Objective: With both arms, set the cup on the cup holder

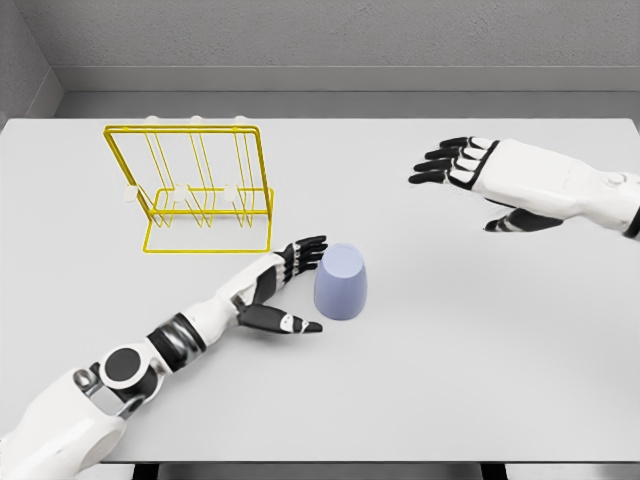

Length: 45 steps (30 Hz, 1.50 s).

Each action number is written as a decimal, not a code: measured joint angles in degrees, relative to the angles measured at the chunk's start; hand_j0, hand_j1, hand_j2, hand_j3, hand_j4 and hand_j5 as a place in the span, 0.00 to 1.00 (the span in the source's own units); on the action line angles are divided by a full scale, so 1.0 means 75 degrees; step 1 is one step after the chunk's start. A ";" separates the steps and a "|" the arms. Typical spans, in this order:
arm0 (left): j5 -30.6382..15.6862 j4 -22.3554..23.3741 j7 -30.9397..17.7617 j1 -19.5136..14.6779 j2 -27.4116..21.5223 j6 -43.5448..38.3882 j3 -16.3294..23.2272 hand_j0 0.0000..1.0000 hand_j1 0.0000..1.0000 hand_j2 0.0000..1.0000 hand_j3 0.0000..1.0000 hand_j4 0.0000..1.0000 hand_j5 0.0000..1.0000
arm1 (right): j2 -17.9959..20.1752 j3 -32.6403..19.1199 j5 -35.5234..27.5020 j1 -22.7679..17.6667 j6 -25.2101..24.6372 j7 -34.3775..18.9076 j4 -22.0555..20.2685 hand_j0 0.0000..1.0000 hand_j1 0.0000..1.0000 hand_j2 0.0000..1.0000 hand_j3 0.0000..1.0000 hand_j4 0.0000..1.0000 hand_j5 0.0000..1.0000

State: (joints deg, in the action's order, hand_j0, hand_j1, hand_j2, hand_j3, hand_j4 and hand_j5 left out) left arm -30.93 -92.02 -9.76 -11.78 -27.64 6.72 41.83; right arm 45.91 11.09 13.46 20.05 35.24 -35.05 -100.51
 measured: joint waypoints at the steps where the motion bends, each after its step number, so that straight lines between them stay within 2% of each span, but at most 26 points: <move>1: 0.0001 0.0029 0.0001 -0.0070 0.0052 -0.0018 0.0002 1.00 1.00 1.00 1.00 1.00 1.00 | -0.0019 -0.0304 -0.0164 -0.0258 0.0000 0.0000 0.0005 1.00 1.00 1.00 1.00 1.00 1.00; 6: 0.0007 0.0278 0.0002 -0.0293 0.0330 -0.0125 0.0010 1.00 1.00 1.00 1.00 1.00 1.00 | -0.0605 -0.0991 -0.0480 -0.0727 -0.0006 0.0001 0.0041 1.00 1.00 1.00 1.00 1.00 1.00; 7: 0.0011 0.0333 0.0002 -0.0305 0.0384 -0.0141 0.0011 1.00 1.00 1.00 1.00 1.00 1.00 | -0.0709 -0.1117 -0.0506 -0.1090 -0.0006 0.0002 0.0043 1.00 1.00 1.00 1.00 1.00 1.00; 8: 0.0012 0.0381 0.0002 -0.0340 0.0427 -0.0153 0.0011 1.00 1.00 1.00 1.00 1.00 1.00 | -0.0828 -0.1230 -0.0517 -0.1137 -0.0002 0.0001 0.0047 1.00 1.00 1.00 1.00 1.00 1.00; 13: 0.0050 0.0485 0.0002 -0.0352 0.0550 -0.0179 0.0026 1.00 1.00 1.00 1.00 1.00 1.00 | -0.1246 -0.1694 -0.0554 -0.1208 -0.0008 0.0002 0.0128 1.00 1.00 1.00 1.00 1.00 1.00; 22: 0.0173 0.0491 0.0002 -0.0363 0.0710 -0.0245 0.0065 1.00 1.00 1.00 1.00 1.00 1.00 | -0.1357 -0.1872 -0.0563 -0.1243 -0.0008 0.0002 0.0191 1.00 1.00 1.00 1.00 1.00 1.00; 23: 0.0176 0.0488 0.0002 -0.0363 0.0731 -0.0250 0.0064 0.98 0.98 0.98 0.98 0.98 0.98 | -0.1360 -0.1878 -0.0564 -0.1243 -0.0008 0.0002 0.0193 1.00 1.00 1.00 1.00 1.00 1.00; 27: 0.0181 0.0480 0.0002 -0.0363 0.0825 -0.0261 0.0060 0.79 0.79 0.79 0.79 0.79 0.79 | -0.1367 -0.1892 -0.0565 -0.1255 -0.0008 0.0002 0.0195 1.00 1.00 1.00 1.00 1.00 1.00; 33: 0.0180 0.0477 -0.0002 -0.0363 0.0877 -0.0260 0.0052 0.65 0.65 0.65 0.65 0.65 0.65 | -0.1369 -0.1898 -0.0565 -0.1266 -0.0008 0.0002 0.0194 1.00 1.00 1.00 1.00 1.00 1.00; 45: 0.0128 0.0125 0.0022 -0.0188 0.0878 -0.0232 -0.0229 0.65 0.65 0.65 0.65 0.65 0.65 | -0.1380 -0.1897 -0.0571 -0.1278 -0.0008 0.0002 0.0185 1.00 1.00 1.00 1.00 1.00 1.00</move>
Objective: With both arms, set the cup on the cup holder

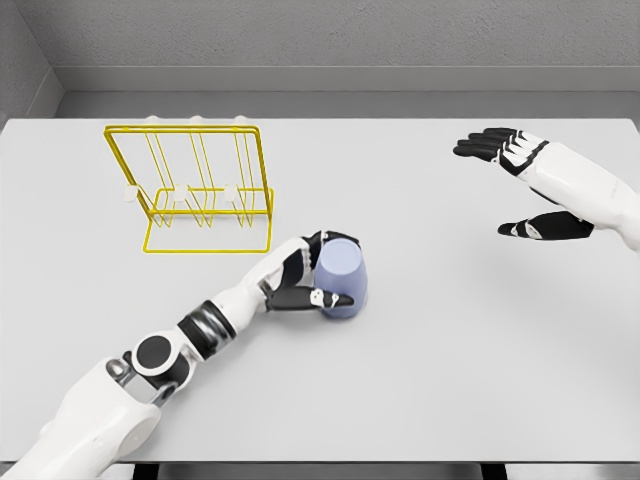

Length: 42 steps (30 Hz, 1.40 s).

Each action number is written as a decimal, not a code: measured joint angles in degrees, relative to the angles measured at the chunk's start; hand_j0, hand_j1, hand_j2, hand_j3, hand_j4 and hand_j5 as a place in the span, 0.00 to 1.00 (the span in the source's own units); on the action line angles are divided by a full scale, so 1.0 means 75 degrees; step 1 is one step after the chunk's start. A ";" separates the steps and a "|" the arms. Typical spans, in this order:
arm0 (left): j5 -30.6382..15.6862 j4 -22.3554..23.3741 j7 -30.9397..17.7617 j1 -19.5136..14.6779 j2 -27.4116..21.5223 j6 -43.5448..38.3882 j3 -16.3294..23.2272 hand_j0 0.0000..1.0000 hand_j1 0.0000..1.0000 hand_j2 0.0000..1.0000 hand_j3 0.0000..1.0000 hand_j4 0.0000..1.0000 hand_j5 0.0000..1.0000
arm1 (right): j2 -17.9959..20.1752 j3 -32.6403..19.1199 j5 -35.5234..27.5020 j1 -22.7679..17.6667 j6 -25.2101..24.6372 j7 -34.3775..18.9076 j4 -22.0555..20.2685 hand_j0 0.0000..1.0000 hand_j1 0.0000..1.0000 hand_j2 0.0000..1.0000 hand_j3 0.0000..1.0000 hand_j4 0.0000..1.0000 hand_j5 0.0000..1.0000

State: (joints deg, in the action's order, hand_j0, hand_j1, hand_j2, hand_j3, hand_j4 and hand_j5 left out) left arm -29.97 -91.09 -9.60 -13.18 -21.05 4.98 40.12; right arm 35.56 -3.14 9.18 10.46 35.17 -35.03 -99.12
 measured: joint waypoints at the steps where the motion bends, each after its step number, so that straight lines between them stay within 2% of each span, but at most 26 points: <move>1: -0.0004 -0.0050 0.0001 0.0000 0.0001 -0.0002 -0.0031 0.65 0.65 0.65 0.65 0.65 0.65 | 0.0000 0.0000 -0.0001 0.0000 0.0000 0.0000 0.0000 1.00 1.00 1.00 1.00 1.00 1.00; 10: -0.0034 -0.0893 0.0003 0.0445 -0.0031 -0.0007 -0.0434 0.65 0.65 0.65 0.65 0.65 0.65 | -0.0001 0.0005 -0.0006 0.0000 0.0000 0.0000 -0.0010 1.00 1.00 1.00 1.00 1.00 1.00; 18: -0.0051 -0.1457 0.0011 0.0469 -0.0097 0.0001 -0.0846 0.65 0.65 0.65 0.65 0.65 0.65 | -0.0001 0.0007 -0.0007 0.0000 0.0000 0.0000 -0.0012 1.00 1.00 1.00 1.00 1.00 1.00; 26: -0.0106 -0.1585 0.0035 0.0422 -0.0310 0.0037 -0.1241 0.66 0.66 0.66 0.66 0.66 0.66 | -0.0001 0.0009 -0.0007 0.0000 0.0000 0.0000 -0.0012 1.00 1.00 1.00 1.00 1.00 1.00; 42: -0.0447 -0.1596 0.0037 0.0082 -0.0876 0.0367 -0.1625 0.66 0.66 0.66 0.66 0.66 0.66 | -0.0001 0.0008 -0.0007 0.0000 0.0000 0.0000 -0.0019 1.00 1.00 1.00 1.00 1.00 1.00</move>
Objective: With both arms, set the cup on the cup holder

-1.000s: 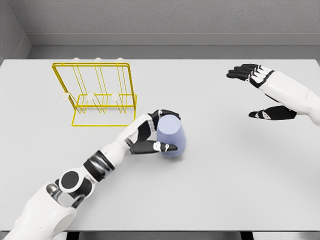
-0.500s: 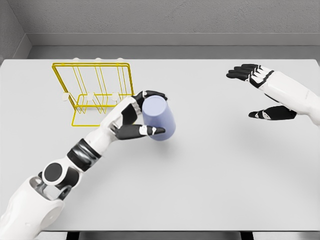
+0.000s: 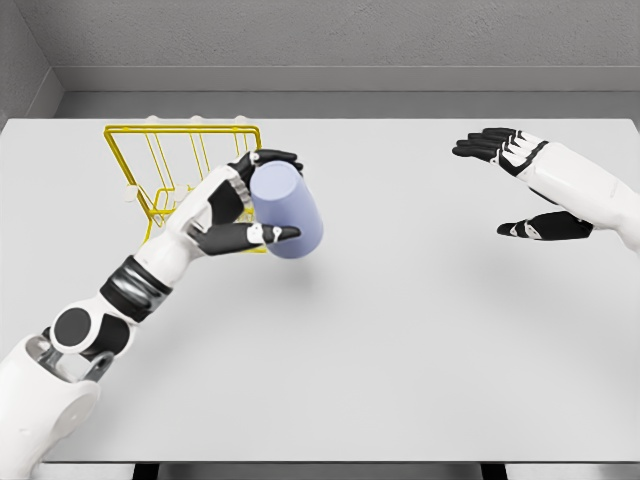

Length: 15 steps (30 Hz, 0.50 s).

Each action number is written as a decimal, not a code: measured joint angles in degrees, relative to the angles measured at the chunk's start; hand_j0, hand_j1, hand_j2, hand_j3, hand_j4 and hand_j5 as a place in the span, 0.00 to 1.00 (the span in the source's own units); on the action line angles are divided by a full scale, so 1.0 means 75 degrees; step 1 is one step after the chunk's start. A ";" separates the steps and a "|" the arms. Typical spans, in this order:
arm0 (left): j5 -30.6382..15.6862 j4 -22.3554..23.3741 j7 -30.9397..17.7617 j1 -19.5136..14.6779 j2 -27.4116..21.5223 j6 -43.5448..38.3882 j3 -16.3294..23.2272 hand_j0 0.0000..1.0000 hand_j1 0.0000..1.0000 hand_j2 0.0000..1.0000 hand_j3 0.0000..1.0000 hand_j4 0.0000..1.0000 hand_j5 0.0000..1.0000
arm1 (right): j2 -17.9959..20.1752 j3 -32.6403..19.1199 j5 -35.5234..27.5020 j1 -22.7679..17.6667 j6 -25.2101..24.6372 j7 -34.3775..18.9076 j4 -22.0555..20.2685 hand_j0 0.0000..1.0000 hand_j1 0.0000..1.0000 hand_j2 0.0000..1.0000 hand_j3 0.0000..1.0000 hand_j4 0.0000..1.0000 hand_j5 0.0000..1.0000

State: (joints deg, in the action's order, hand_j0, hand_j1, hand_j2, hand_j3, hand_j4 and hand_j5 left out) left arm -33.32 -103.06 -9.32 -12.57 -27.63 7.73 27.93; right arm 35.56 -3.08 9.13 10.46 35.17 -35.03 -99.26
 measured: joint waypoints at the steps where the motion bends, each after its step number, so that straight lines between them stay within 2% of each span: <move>1: -0.0052 0.0000 0.0001 -0.0024 -0.0046 0.0010 -0.0019 0.66 0.66 0.66 0.66 0.66 0.66 | 0.0000 -0.0001 0.0000 0.0000 0.0000 0.0000 0.0000 1.00 1.00 1.00 1.00 1.00 1.00; 8: -0.0268 0.0000 0.0000 -0.0234 -0.0306 0.0033 -0.0091 0.66 0.66 0.66 0.66 0.66 0.66 | 0.0000 0.0000 0.0000 0.0000 0.0000 0.0000 0.0004 1.00 1.00 1.00 1.00 1.00 1.00; 15: -0.0460 0.0000 0.0001 -0.0258 -0.0553 0.0035 -0.0289 0.66 0.66 0.66 0.66 0.66 0.66 | 0.0000 0.0001 0.0000 0.0000 0.0000 0.0000 0.0007 1.00 1.00 1.00 1.00 1.00 1.00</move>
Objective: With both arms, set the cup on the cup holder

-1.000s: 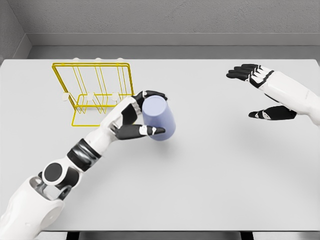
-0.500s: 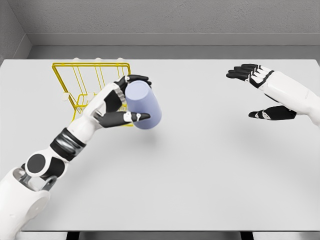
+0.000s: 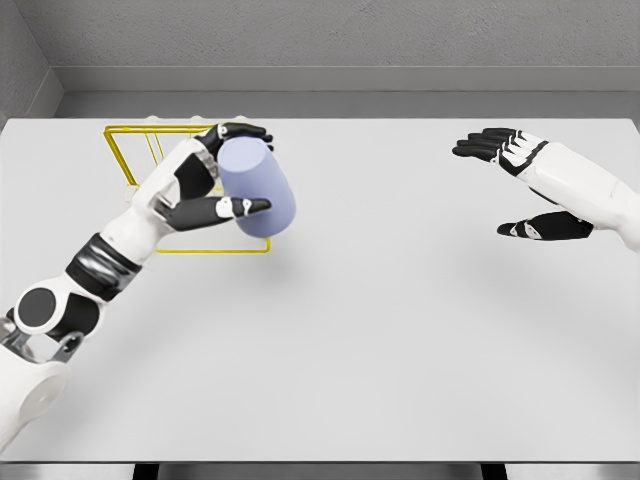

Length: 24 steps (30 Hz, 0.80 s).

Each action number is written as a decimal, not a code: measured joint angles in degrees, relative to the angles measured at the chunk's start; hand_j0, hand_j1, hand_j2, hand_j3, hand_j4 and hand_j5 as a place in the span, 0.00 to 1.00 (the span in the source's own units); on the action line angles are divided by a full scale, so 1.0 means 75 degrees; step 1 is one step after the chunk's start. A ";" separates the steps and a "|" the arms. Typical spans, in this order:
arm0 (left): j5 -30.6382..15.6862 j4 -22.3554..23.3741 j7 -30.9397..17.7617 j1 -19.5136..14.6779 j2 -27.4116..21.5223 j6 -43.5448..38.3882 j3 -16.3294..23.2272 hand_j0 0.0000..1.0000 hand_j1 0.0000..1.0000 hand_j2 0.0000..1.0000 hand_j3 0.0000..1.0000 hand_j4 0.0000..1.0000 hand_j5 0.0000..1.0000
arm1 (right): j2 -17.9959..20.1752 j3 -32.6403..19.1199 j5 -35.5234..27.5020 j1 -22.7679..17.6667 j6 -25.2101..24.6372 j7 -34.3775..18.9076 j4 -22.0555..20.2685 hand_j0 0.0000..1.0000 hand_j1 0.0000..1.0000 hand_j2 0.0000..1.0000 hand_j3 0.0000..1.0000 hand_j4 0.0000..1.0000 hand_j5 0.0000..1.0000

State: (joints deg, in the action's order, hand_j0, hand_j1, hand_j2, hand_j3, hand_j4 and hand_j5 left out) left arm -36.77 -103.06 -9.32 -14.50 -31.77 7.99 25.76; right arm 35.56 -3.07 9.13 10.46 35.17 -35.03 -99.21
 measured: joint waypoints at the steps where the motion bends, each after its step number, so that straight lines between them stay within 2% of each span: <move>1: -0.0029 0.0000 0.0000 0.0000 -0.0018 0.0000 -0.0039 0.66 0.66 0.66 0.66 0.66 0.66 | 0.0000 0.0000 0.0000 0.0000 0.0000 0.0000 0.0000 1.00 1.00 1.00 1.00 1.00 1.00; 15: -0.0309 0.0044 0.0000 -0.0023 -0.0255 -0.0031 -0.0404 0.66 0.66 0.66 0.66 0.66 0.66 | 0.0000 0.0000 0.0000 0.0000 0.0000 0.0000 0.0000 1.00 1.00 1.00 1.00 1.00 1.00; 24: -0.0347 0.0334 0.0019 -0.0293 -0.0243 -0.0079 -0.0432 0.66 0.66 0.66 0.66 0.66 0.66 | 0.0000 0.0000 0.0000 0.0000 0.0000 0.0000 0.0000 1.00 1.00 1.00 1.00 1.00 1.00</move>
State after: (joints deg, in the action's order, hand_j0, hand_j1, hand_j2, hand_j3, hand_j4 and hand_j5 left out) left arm -39.38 -100.56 -9.17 -16.70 -33.60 7.40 22.52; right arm 35.56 -3.07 9.13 10.46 35.17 -35.03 -99.21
